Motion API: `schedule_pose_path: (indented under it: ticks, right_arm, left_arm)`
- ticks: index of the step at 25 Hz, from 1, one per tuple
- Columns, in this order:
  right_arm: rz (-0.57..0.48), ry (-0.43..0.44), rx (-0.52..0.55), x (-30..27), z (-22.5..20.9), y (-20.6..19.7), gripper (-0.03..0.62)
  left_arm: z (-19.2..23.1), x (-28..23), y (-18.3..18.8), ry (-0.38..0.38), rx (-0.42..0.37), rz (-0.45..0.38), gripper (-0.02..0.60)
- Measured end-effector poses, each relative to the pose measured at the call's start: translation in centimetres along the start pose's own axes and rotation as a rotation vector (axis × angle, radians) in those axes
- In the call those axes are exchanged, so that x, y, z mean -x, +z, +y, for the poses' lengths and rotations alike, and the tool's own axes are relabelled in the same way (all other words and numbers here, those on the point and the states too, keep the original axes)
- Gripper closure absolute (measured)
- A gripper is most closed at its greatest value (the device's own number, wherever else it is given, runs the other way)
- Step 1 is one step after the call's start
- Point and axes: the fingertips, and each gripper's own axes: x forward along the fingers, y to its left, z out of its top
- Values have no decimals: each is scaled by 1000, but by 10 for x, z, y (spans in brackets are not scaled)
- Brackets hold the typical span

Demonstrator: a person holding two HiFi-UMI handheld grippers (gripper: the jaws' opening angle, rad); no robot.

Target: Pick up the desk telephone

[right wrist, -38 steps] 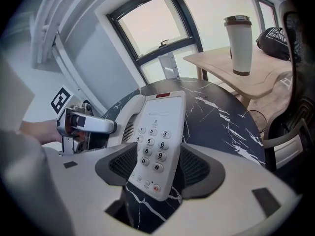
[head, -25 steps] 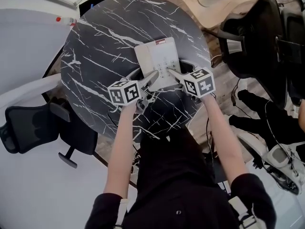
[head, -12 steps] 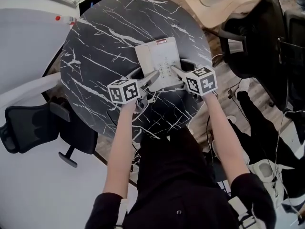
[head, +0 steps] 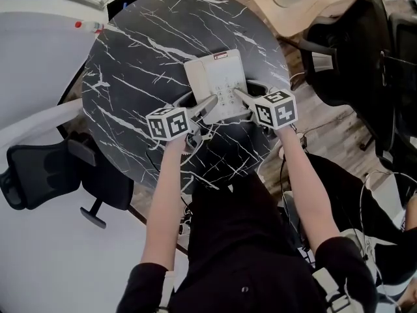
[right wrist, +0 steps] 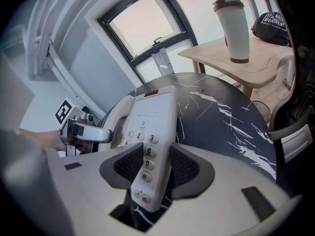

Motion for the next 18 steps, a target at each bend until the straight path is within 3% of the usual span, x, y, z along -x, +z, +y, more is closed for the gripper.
schedule_pose_path:
  ticks: [18]
  right_arm:
    - [18,-11,-115,18,12,-15,410]
  left_arm:
    - [-17,14,-8,36,28,30,202]
